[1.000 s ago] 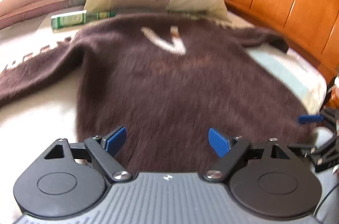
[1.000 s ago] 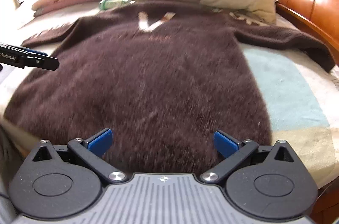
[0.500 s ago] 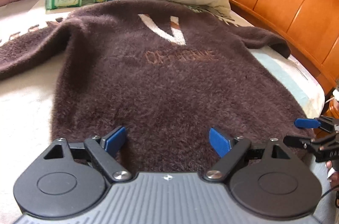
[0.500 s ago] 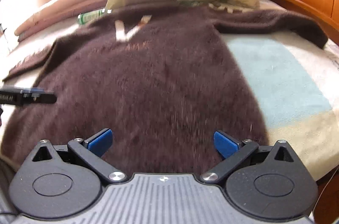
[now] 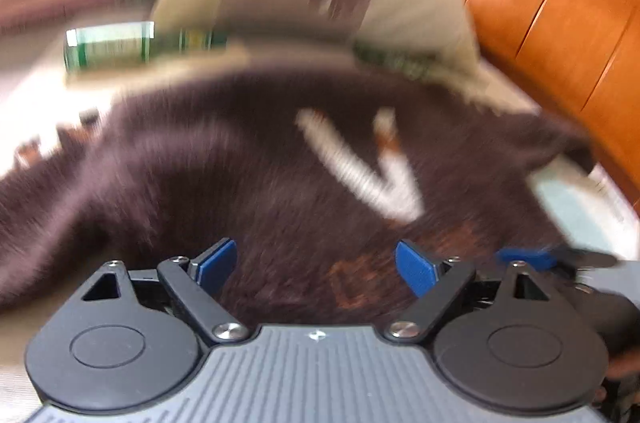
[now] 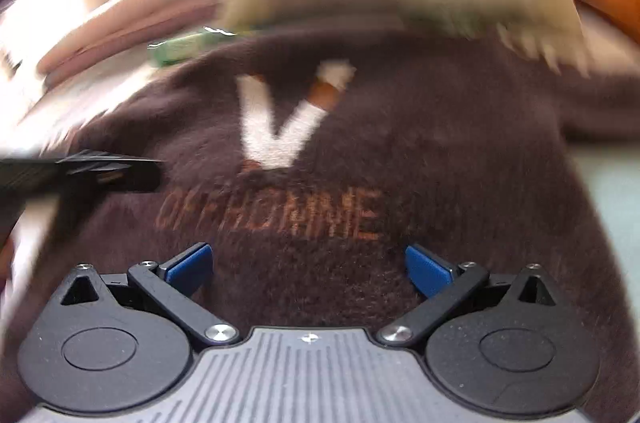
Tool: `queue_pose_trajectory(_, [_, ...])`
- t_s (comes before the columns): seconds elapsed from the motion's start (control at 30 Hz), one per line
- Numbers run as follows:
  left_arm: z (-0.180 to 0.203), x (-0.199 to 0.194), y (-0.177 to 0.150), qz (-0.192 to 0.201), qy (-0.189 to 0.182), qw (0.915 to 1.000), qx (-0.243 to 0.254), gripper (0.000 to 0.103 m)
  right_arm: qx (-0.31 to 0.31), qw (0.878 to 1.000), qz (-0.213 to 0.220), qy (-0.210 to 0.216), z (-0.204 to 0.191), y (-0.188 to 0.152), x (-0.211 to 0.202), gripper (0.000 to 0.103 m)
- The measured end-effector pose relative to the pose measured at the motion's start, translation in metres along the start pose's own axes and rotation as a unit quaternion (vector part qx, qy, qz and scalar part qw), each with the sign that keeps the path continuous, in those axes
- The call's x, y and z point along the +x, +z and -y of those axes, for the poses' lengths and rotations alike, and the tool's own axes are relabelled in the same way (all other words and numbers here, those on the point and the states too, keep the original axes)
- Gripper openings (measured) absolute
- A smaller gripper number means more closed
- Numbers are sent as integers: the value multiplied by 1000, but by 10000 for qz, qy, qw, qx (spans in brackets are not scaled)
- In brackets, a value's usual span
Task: Fold clothes
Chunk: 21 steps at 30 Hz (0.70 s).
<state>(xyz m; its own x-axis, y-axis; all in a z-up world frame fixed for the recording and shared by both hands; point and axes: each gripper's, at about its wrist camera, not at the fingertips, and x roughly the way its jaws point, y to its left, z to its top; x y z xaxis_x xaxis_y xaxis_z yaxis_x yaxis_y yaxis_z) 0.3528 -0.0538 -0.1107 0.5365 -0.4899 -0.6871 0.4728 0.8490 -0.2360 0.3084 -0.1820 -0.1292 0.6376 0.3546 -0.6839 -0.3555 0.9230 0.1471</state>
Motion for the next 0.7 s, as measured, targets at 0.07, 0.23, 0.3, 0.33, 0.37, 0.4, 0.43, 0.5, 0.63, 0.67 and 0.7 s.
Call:
queue_pose_trajectory(0.07, [-7,16,3,-129,-28,9998,-140,92,-97,9998,-170,-11,-1,3,1,103])
queue_pose_trajectory(0.23, [-3,21,9,-195,225,9974,-661,92,79,9991,-280,304,11,2,-2,103])
queue_pose_trajectory(0.3, [9,27,17,-524,513,9961,-498,92,-53,9989,-355,314,10,4,-1,103])
queue_pose_trajectory(0.33, [14,31,22,-675,647,9946,-450,92,-179,9987,-400,271,7,6,1,103])
queue_pose_trajectory(0.37, [18,34,26,-833,766,9927,-408,93,-305,9983,-446,227,4,7,2,103])
queue_pose_trajectory(0.4, [22,37,29,-995,874,9905,-371,93,-506,9972,-534,115,-1,7,2,103])
queue_pose_trajectory(0.43, [24,39,34,-1192,958,9875,-388,93,-705,9956,-623,3,-7,7,2,103])
queue_pose_trajectory(0.5, [27,39,46,-1631,1089,9793,-496,91,-563,9931,-1024,-21,-6,7,-6,103])
queue_pose_trajectory(0.63, [38,27,74,-2009,1290,9668,-914,90,-756,9750,-2081,188,2,1,-32,103])
queue_pose_trajectory(0.67, [46,24,82,-2046,1349,9652,-916,90,-804,9691,-2304,364,9,-6,-40,103])
queue_pose_trajectory(0.7, [54,22,90,-2098,1414,9633,-892,90,-829,9662,-2387,502,17,-12,-47,103])
